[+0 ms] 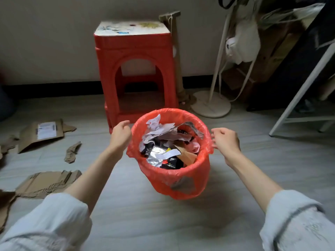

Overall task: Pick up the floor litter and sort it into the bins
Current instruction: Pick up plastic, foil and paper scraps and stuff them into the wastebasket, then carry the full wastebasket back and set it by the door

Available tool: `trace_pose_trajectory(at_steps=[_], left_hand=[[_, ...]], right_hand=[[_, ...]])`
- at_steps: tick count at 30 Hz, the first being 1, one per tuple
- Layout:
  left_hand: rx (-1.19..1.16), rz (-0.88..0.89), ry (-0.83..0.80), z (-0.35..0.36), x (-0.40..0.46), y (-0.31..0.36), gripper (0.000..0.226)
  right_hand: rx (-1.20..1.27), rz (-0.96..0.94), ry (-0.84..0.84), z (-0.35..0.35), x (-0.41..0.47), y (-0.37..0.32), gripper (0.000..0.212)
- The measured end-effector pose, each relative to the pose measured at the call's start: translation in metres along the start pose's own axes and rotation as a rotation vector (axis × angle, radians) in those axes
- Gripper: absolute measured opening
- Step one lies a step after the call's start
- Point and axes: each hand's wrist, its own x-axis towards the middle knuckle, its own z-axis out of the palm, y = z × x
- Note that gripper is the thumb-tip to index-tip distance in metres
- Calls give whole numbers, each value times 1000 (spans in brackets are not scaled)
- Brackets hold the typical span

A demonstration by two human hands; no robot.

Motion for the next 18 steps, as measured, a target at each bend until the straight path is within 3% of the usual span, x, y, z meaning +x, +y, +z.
trace_pose_trajectory(at_steps=[3,9,12,18], left_hand=[[-248,-266,-142,-5,12,3,25],[-253,-522,-355,-14,24,-3,17],[-265,-640,-370,-15,30,6,24],[-252,-727,-385,-23,1,54,33]], right_hand=[[22,72,31,8,30,3,29],[-41,246,-88,30,76,22,38],[-12,370,-161,24,76,6,56],[60,600,-366,-33,55,-29,60]])
